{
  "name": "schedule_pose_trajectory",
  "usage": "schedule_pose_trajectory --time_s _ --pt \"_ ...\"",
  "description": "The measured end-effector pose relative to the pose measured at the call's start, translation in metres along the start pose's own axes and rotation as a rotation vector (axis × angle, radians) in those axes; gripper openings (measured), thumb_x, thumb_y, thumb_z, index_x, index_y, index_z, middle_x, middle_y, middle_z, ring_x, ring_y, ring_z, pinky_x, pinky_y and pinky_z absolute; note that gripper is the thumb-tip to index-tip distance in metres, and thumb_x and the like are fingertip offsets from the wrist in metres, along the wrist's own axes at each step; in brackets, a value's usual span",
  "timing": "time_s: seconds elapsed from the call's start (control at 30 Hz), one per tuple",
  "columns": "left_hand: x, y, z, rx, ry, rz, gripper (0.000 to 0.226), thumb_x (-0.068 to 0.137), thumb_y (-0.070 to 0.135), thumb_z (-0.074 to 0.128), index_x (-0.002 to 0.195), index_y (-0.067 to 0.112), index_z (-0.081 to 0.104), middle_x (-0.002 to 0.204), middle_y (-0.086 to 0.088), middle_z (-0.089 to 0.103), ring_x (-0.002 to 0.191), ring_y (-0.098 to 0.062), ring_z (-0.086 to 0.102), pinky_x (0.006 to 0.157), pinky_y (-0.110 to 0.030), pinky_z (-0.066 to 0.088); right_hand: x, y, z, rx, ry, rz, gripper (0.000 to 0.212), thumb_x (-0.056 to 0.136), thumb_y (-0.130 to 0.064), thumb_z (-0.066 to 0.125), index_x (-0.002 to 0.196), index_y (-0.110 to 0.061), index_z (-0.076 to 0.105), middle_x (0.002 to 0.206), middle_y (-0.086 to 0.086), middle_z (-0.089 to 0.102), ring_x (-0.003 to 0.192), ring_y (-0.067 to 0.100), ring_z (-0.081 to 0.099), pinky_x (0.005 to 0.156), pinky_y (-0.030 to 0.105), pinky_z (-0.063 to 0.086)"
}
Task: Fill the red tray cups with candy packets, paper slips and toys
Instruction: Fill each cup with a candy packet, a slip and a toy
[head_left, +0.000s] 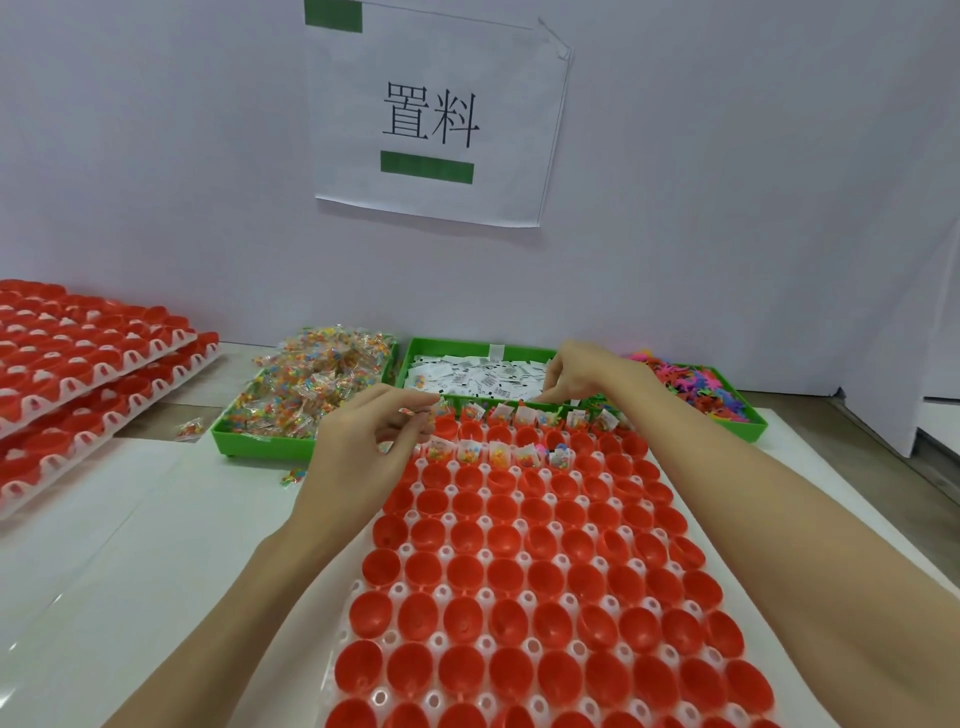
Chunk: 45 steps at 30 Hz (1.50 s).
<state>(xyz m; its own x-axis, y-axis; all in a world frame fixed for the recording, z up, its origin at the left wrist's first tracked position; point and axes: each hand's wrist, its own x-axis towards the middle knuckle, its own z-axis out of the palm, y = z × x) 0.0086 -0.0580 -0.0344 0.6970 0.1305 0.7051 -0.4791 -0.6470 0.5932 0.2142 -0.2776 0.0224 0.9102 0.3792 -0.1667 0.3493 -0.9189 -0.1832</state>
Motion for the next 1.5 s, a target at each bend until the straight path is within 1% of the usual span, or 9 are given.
schedule_pose_trajectory --time_s 0.13,0.3,0.6,0.73,0.9,1.0,1.1,1.3,1.5 --pt "0.000 0.000 0.001 -0.008 -0.007 0.000 0.022 0.092 -0.003 0.071 0.109 0.009 0.078 0.098 0.002 0.071 0.079 -0.004 0.074 0.076 -0.024 0.060 0.003 -0.005 0.003 -0.014 0.002 0.050 0.029 0.090 -0.026 0.077 0.111 -0.006 0.076 0.119 0.007 0.073 0.114 0.025 0.066 0.101 0.038 0.052" --pt "-0.001 -0.001 0.001 -0.011 -0.031 -0.001 0.023 0.092 -0.004 0.071 0.108 0.011 0.079 0.099 0.003 0.072 0.079 -0.004 0.074 0.076 -0.018 0.058 0.005 0.000 0.004 0.032 -0.012 0.043 0.022 0.091 -0.018 0.076 0.109 -0.006 0.077 0.121 0.007 0.073 0.114 0.024 0.066 0.098 0.034 0.053" --pt "-0.002 0.006 0.004 -0.163 -0.032 -0.166 0.021 0.093 0.000 0.071 0.111 0.008 0.077 0.101 0.000 0.075 0.080 -0.007 0.077 0.079 -0.023 0.061 -0.009 0.017 -0.004 0.401 0.187 -0.047 0.007 0.084 -0.020 0.083 0.083 -0.019 0.076 0.089 -0.004 0.075 0.075 0.007 0.064 0.063 0.021 0.047" --pt "0.001 0.014 0.002 -0.349 -0.106 -0.313 0.026 0.090 0.001 0.075 0.113 0.013 0.075 0.102 -0.005 0.077 0.088 -0.017 0.078 0.085 -0.025 0.061 -0.032 0.018 0.001 0.609 0.195 -0.094 0.025 0.087 -0.024 0.081 0.110 -0.015 0.075 0.097 0.005 0.077 0.094 0.017 0.072 0.075 0.025 0.053" --pt "0.000 0.027 0.002 -0.550 -0.209 -0.394 0.022 0.091 0.000 0.073 0.109 0.012 0.076 0.105 -0.012 0.077 0.094 -0.024 0.078 0.084 -0.020 0.059 -0.070 0.013 0.009 0.779 0.157 -0.157 0.024 0.084 -0.033 0.083 0.101 -0.017 0.075 0.100 -0.002 0.079 0.100 0.014 0.072 0.091 0.032 0.053" --pt "0.001 0.033 0.002 -0.539 -0.223 -0.384 0.022 0.086 0.007 0.081 0.103 0.021 0.080 0.099 -0.004 0.079 0.093 -0.020 0.077 0.083 -0.019 0.058 -0.095 0.007 0.007 0.847 0.172 -0.203 0.028 0.081 -0.035 0.086 0.098 -0.014 0.076 0.096 -0.001 0.078 0.090 0.013 0.072 0.083 0.032 0.054" --pt "0.002 0.036 0.001 -0.530 -0.245 -0.369 0.028 0.080 0.015 0.086 0.104 0.027 0.080 0.094 -0.003 0.080 0.092 -0.017 0.077 0.084 -0.019 0.058 -0.118 -0.001 0.003 0.844 0.144 -0.258 0.027 0.079 -0.037 0.087 0.091 -0.015 0.074 0.087 -0.002 0.076 0.078 0.007 0.069 0.073 0.026 0.049" --pt "0.001 0.042 0.003 -0.628 -0.267 -0.420 0.032 0.070 0.026 0.091 0.100 0.021 0.081 0.101 -0.006 0.079 0.095 -0.025 0.077 0.084 -0.025 0.060 -0.141 -0.019 0.002 0.778 0.084 -0.308 0.028 0.080 -0.035 0.086 0.093 -0.013 0.076 0.096 0.004 0.079 0.096 0.022 0.075 0.093 0.038 0.057" --pt "-0.002 0.046 0.007 -0.644 -0.275 -0.443 0.027 0.071 0.019 0.093 0.089 0.011 0.075 0.095 -0.012 0.077 0.090 -0.028 0.078 0.082 -0.026 0.061 -0.146 -0.033 0.004 0.711 0.025 -0.288 0.021 0.080 -0.035 0.086 0.090 -0.021 0.075 0.083 -0.003 0.076 0.072 0.004 0.067 0.071 0.020 0.050"
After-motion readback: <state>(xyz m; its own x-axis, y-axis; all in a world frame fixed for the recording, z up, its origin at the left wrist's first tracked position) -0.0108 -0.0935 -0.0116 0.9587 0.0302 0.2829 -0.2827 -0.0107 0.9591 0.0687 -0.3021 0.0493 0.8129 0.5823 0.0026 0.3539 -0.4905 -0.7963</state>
